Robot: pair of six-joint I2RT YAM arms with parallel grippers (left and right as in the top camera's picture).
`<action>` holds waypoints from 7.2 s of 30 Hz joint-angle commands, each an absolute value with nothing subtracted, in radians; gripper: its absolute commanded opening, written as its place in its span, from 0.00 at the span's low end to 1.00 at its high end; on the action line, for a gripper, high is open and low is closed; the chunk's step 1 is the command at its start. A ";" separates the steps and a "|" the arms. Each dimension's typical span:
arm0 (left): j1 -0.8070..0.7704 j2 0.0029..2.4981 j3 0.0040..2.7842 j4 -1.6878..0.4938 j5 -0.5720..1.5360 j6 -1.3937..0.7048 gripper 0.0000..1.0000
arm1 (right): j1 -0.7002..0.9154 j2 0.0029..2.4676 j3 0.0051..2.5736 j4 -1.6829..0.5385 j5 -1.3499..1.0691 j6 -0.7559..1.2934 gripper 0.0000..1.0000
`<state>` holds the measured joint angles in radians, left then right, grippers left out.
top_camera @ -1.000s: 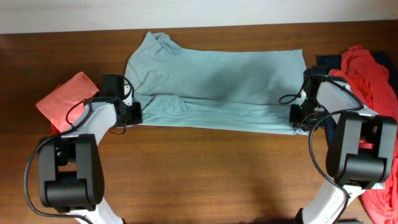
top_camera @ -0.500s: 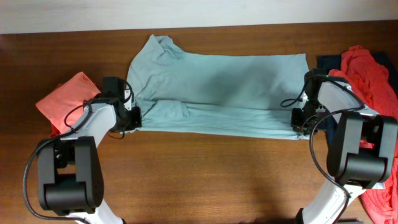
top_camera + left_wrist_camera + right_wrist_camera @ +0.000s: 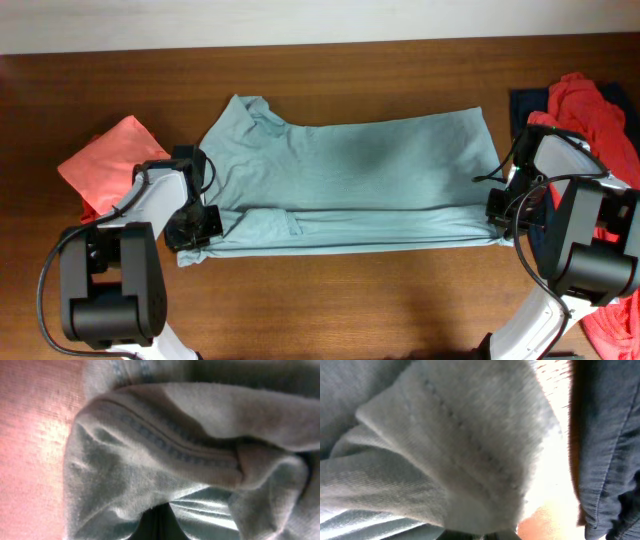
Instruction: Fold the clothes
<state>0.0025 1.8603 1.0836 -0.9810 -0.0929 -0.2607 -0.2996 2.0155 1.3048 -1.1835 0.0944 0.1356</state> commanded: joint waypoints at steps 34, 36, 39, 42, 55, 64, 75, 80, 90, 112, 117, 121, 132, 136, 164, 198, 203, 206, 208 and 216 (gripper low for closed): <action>0.004 1.316 1.094 -0.741 0.015 -0.189 0.54 | -0.315 1.605 1.302 -1.176 0.038 0.138 0.52; -0.010 1.330 1.098 -0.685 0.026 -0.162 0.60 | -0.315 1.605 1.302 -1.138 -0.091 0.050 0.56; -0.024 1.406 1.150 -0.662 0.055 -0.134 0.64 | -0.314 1.605 1.309 -1.111 -0.178 -0.001 0.60; -0.025 1.543 1.253 -0.667 0.103 -0.085 0.66 | -0.315 1.605 1.313 -1.111 -0.181 -0.001 0.61; -0.023 2.170 1.814 -0.728 0.187 0.047 0.69 | -0.315 1.605 1.313 -1.122 -0.181 -0.001 0.62; -0.023 2.361 1.925 -0.697 0.119 0.080 0.68 | -0.315 1.605 1.313 -1.126 -0.181 -0.001 0.62; -0.032 2.439 1.925 -0.707 0.220 0.107 0.24 | -0.315 1.605 1.313 -1.125 -0.180 0.000 0.59; -0.030 2.432 1.975 -0.758 0.222 0.107 0.00 | -0.315 1.605 1.313 -1.096 -0.181 0.000 0.49; 0.010 2.429 2.262 -1.039 0.221 0.090 0.00 | -0.315 1.610 1.313 -0.817 -0.181 0.000 0.42; 0.013 2.429 2.292 -1.201 0.213 0.053 0.00 | -0.280 2.071 1.314 -0.157 -0.258 0.000 0.68; 0.005 2.429 2.292 -1.202 0.213 0.053 0.00 | -0.279 2.119 1.315 -0.068 -0.259 0.013 0.67; 0.002 2.429 2.291 -1.201 0.213 0.053 0.00 | -0.268 2.140 1.315 -0.014 -0.258 0.015 0.67; -0.013 2.440 2.291 -1.202 0.213 0.053 0.00 | -0.250 2.207 1.315 0.108 -0.242 0.016 0.67; -0.013 2.440 2.291 -1.202 0.213 0.053 0.00 | -0.250 2.222 1.315 0.124 -0.224 0.015 0.67; 0.018 2.386 2.294 -1.298 0.241 0.053 0.00 | -0.296 2.164 1.580 -0.400 -0.212 0.060 0.04; 0.094 2.310 2.290 -1.688 0.247 -0.015 0.00 | -0.296 2.160 1.788 -1.238 0.091 0.060 0.05; 0.076 2.310 2.264 -1.689 0.240 -0.011 0.00 | -0.296 2.160 1.788 -1.272 0.096 0.060 0.05; 0.072 2.310 2.222 -1.688 0.236 -0.010 0.00 | -0.296 2.160 1.788 -1.282 0.107 0.060 0.05; 0.072 2.310 2.165 -1.688 0.236 -0.007 0.00 | -0.296 2.160 1.788 -1.280 0.107 0.060 0.05; 0.068 2.310 1.969 -1.687 0.231 -0.007 0.00 | -0.296 2.160 1.788 -1.268 0.111 0.060 0.06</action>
<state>0.0711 2.3402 2.0327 -1.6836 0.2352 -0.0044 -0.2924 2.2002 1.7672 -1.2716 0.0769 0.0525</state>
